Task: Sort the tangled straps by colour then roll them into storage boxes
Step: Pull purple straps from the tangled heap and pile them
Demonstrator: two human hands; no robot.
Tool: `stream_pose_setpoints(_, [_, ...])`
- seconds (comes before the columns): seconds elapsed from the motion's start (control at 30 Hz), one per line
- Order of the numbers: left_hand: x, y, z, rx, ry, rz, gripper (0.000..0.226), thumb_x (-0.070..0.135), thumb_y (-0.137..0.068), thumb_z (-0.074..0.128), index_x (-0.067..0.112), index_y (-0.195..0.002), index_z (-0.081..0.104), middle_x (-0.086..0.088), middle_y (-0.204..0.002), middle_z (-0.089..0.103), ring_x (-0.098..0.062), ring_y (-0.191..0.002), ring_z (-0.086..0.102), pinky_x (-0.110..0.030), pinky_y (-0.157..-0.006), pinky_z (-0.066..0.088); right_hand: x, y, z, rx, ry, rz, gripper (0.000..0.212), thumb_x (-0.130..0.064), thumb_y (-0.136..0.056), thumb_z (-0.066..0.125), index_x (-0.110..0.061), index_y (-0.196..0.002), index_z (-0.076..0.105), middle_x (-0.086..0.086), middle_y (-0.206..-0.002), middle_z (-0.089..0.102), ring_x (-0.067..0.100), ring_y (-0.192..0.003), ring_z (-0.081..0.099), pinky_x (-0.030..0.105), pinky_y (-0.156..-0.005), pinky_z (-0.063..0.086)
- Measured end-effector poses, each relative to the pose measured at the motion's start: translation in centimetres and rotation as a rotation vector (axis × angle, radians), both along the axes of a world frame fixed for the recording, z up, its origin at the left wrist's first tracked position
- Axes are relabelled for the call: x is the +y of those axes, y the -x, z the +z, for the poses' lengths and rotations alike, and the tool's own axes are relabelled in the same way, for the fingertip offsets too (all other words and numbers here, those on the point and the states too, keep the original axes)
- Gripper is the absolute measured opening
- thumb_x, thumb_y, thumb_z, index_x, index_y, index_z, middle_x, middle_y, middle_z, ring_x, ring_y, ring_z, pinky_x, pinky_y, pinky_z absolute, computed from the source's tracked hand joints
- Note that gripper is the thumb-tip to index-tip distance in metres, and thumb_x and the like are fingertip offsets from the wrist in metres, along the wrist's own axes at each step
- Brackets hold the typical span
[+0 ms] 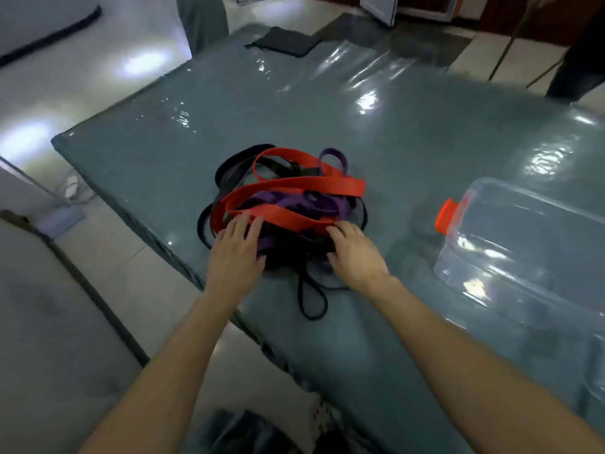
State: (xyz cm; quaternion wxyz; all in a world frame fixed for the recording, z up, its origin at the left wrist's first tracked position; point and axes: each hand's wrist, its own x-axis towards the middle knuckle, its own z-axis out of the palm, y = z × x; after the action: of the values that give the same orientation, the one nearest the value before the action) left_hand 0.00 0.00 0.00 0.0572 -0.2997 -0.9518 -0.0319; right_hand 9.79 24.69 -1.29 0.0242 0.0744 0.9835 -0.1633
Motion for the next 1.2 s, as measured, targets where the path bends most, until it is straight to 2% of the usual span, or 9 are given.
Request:
stream_pose_setpoints(0.13, [2.2,3.3,1.3,-0.054,0.136,-0.089,0.138,0.052,-0.073,0.096,0.027,-0.175,0.007,-0.013,-0.183,0.009,-0.037,-0.169,0.014,-0.059,-0.131,0.029,2.6,3.8,-0.1,-0.052,-0.021,0.034,0.091,0.002,-0.088,0.068,-0.017,-0.169,0.03,0.006,-0.175,0.027,0.031,-0.162,0.023,0.055,-0.123,0.039])
stream_pose_setpoints(0.2, [3.0,3.9,0.7,-0.071,0.274,-0.095,0.138,0.051,-0.072,0.096,0.028,-0.175,0.006,-0.014,-0.179,0.02,-0.037,-0.163,0.028,-0.053,-0.13,0.03,4.1,5.1,-1.4,-0.075,-0.055,0.066,0.096,0.005,-0.091,0.062,-0.022,-0.173,0.018,0.0,-0.181,0.013,0.026,-0.168,0.008,0.055,-0.129,0.031])
stream_pose_setpoints(0.3, [3.0,3.7,0.2,-0.022,0.312,-0.062,0.109,0.032,-0.078,0.092,0.025,-0.169,0.032,-0.015,-0.157,0.048,-0.037,-0.137,0.052,-0.049,-0.114,0.047,6.0,7.1,-2.7,-0.08,-0.12,0.163,0.091,-0.002,-0.099,0.057,-0.024,-0.174,0.011,-0.003,-0.182,0.007,0.023,-0.169,0.0,0.051,-0.135,0.017])
stream_pose_setpoints(0.5, [0.6,3.5,0.1,-0.034,0.361,-0.164,0.077,0.025,-0.077,0.086,0.017,-0.148,0.058,-0.016,-0.128,0.06,-0.037,-0.105,0.063,-0.047,-0.084,0.058,7.1,9.1,-4.1,-0.034,-0.229,0.234,0.045,-0.022,-0.105,0.055,-0.02,-0.15,0.055,0.001,-0.155,0.051,0.027,-0.146,0.041,0.046,-0.117,0.038])
stream_pose_setpoints(0.67, [-2.3,8.2,3.6,-0.078,0.232,-0.239,0.053,0.011,-0.084,0.08,0.007,-0.136,0.069,-0.02,-0.124,0.067,-0.043,-0.085,0.072,-0.053,-0.061,0.061,6.4,10.4,-0.2,0.036,-0.108,0.165,0.028,-0.037,-0.104,0.063,-0.019,-0.123,0.072,-0.001,-0.135,0.06,0.026,-0.135,0.048,0.046,-0.109,0.039])
stream_pose_setpoints(0.87, [-4.0,17.4,12.7,0.065,-0.163,-0.207,0.056,0.028,-0.085,0.062,0.012,-0.138,0.068,-0.016,-0.124,0.07,-0.045,-0.091,0.073,-0.055,-0.076,0.062,5.6,14.4,13.7,0.275,0.08,-0.015,0.024,-0.028,-0.099,0.074,-0.007,-0.11,0.078,0.007,-0.127,0.068,0.031,-0.123,0.06,0.044,-0.104,0.048])
stream_pose_setpoints(0.97, [-5.1,20.7,15.9,0.082,-0.345,-0.148,0.05,0.018,-0.087,0.078,0.019,-0.136,0.068,-0.009,-0.123,0.069,-0.039,-0.089,0.072,-0.052,-0.083,0.061,3.2,14.3,17.6,0.327,0.13,-0.104,0.019,-0.028,-0.103,0.07,-0.009,-0.105,0.075,0.01,-0.105,0.072,0.031,-0.1,0.066,0.038,-0.079,0.046])
stream_pose_setpoints(1.07, [-6.0,22.6,16.5,-0.04,-0.169,-0.173,0.046,0.01,-0.086,0.083,0.017,-0.131,0.073,-0.011,-0.118,0.072,-0.041,-0.095,0.073,-0.049,-0.086,0.058,2.7,13.6,19.6,0.181,0.101,-0.14,0.025,-0.033,-0.108,0.063,-0.01,-0.103,0.072,0.009,-0.093,0.074,0.035,-0.093,0.069,0.041,-0.073,0.048])
stream_pose_setpoints(1.2, [-7.5,23.9,15.4,-0.2,-0.001,-0.028,0.063,0.006,-0.09,0.079,0.012,-0.151,0.062,-0.018,-0.148,0.067,-0.039,-0.135,0.064,-0.044,-0.112,0.048,4.1,11.9,23.8,0.485,0.3,-0.362,0.031,-0.042,-0.108,0.059,-0.015,-0.101,0.072,0.006,-0.09,0.075,0.028,-0.085,0.07,0.043,-0.077,0.055])
